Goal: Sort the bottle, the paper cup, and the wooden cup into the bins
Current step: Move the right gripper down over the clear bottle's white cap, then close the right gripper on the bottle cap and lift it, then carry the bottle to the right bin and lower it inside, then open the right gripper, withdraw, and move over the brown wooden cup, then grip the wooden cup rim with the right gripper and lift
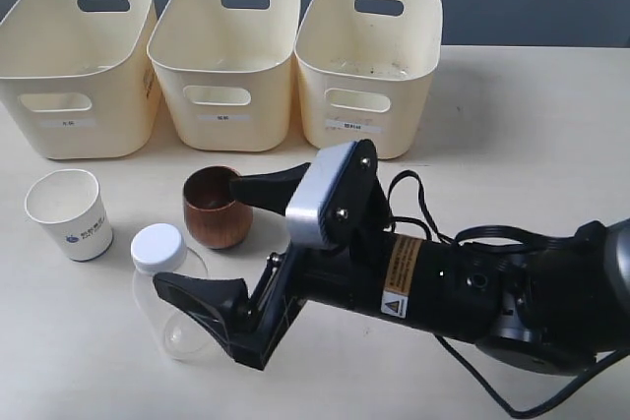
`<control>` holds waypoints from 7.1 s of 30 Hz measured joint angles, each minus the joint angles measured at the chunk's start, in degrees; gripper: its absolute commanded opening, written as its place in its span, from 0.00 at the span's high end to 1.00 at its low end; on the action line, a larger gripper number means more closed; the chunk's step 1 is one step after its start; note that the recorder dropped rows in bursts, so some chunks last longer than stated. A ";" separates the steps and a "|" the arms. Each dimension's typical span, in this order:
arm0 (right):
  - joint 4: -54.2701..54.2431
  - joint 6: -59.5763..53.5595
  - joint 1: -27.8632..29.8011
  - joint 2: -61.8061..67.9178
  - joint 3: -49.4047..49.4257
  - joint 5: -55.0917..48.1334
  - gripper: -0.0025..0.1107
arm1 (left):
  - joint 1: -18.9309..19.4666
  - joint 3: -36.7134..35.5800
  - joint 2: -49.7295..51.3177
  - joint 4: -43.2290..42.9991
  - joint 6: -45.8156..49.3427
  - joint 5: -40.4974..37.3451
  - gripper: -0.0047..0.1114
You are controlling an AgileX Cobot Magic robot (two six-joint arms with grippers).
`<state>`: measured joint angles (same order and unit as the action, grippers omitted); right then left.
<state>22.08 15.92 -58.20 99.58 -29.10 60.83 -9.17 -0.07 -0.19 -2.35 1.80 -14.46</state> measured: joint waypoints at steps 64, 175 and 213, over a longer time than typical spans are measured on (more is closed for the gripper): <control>-7.77 -11.02 -1.92 -18.59 -14.51 -26.11 0.98 | 0.00 0.00 0.00 0.00 0.00 0.00 0.96; 77.94 54.33 9.71 15.09 -38.37 -31.65 0.48 | 0.00 0.00 0.00 0.00 0.00 0.00 0.96; 77.83 54.38 9.61 18.31 -38.46 -35.61 0.60 | 0.00 0.00 0.00 0.00 0.00 0.00 0.96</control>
<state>99.91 70.30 -48.59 117.89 -67.56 25.22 -9.17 -0.07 -0.19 -2.35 1.80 -14.46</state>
